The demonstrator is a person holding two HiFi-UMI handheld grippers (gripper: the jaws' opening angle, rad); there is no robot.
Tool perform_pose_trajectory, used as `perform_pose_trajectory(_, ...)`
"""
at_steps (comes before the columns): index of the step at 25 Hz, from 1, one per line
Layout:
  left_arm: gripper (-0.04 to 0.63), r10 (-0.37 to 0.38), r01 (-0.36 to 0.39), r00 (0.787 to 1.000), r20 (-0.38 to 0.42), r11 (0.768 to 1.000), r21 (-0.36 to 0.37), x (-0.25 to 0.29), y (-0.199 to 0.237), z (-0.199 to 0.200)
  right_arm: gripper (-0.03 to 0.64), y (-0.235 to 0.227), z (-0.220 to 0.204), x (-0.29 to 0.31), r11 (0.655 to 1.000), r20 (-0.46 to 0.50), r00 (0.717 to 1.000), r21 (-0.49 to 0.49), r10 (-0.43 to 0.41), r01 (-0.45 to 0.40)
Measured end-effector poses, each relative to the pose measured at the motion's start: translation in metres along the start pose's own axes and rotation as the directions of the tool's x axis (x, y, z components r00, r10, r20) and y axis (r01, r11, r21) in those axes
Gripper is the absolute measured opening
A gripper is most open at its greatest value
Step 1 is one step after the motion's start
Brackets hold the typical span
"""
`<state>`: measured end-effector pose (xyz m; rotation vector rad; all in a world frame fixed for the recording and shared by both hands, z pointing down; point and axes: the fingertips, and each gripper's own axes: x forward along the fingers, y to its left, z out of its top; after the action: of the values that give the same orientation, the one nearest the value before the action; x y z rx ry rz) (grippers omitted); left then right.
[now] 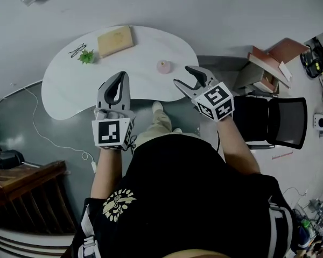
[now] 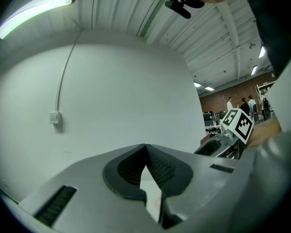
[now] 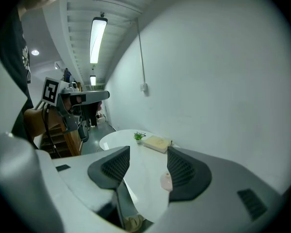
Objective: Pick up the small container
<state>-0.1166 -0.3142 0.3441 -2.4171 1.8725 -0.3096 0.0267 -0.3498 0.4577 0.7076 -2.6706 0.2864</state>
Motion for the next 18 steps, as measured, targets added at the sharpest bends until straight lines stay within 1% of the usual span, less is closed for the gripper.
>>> perform_pose_trajectory(8, 0.021, 0.005, -0.005, 1.0, -0.011, 1.0, 0.012, 0.023, 0.026, -0.006, 0.233, -0.03, -0.034, 0.05, 0.999, -0.076, 0.996, 0.014, -0.043, 0.044)
perform_pose_trajectory(12, 0.021, 0.016, -0.015, 0.999, -0.034, 1.0, 0.026, 0.032, 0.044, -0.017, 0.235, -0.038, -0.053, 0.08, 0.999, -0.086, 0.995, -0.016, -0.042, 0.041)
perform_pose_trajectory(16, 0.021, 0.03, -0.028, 0.998, -0.048, 0.998, 0.049, 0.042, 0.063, -0.022, 0.235, -0.041, -0.076, 0.109, 0.999, -0.132, 0.991, -0.035, -0.028, 0.024)
perform_pose_trajectory(18, 0.021, 0.027, -0.025, 0.999, -0.046, 0.999, 0.042, 0.049, 0.071, -0.022, 0.233, -0.043, -0.084, 0.123, 0.999, -0.157, 0.987, -0.036, -0.025, 0.019)
